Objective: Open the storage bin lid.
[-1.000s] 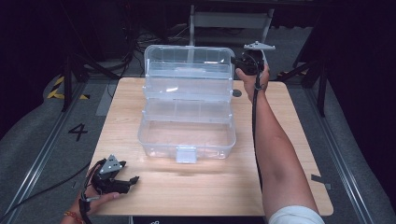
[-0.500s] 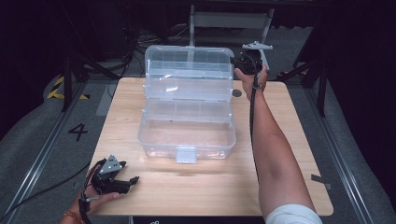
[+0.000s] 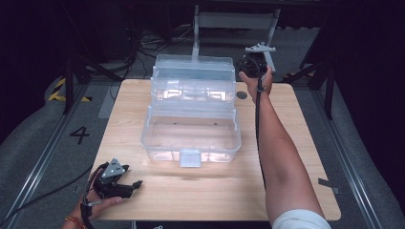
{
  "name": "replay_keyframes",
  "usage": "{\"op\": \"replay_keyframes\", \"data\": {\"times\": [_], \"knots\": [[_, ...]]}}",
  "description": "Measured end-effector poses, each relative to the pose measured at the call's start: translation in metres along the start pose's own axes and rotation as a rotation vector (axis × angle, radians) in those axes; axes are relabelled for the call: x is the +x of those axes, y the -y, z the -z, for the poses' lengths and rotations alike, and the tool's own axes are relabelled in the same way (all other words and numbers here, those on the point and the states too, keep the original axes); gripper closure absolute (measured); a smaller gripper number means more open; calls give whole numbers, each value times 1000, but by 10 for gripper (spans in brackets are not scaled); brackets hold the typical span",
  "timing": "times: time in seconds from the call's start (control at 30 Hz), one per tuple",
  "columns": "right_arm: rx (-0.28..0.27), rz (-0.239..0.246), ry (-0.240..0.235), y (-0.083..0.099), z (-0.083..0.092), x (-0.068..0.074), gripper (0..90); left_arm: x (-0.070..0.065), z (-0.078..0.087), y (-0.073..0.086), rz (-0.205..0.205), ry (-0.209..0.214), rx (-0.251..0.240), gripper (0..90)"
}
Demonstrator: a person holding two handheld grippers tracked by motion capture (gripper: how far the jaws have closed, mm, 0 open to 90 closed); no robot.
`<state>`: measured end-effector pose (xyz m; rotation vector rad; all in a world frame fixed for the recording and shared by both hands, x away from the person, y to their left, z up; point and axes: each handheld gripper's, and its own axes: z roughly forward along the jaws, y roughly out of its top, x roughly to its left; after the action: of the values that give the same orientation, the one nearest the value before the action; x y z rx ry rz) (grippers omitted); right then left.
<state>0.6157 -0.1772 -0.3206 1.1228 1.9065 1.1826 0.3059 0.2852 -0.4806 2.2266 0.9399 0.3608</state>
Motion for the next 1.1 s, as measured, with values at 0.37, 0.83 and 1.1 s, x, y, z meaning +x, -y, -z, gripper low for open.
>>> {"op": "replay_keyframes", "data": {"times": [0.37, 0.83, 1.1], "knots": [[17, 10, -11, 6, 0, 4, 797, -1, 0, 0, 6, 0, -4, 207], [6, 38, -10, 11, 22, 3, 781, 0, 0, 0, -2, -3, -1, 206], [-5, 91, -24, 11, 39, 7, 776, -1, 0, 0, 2, -5, -1, 207]]}}
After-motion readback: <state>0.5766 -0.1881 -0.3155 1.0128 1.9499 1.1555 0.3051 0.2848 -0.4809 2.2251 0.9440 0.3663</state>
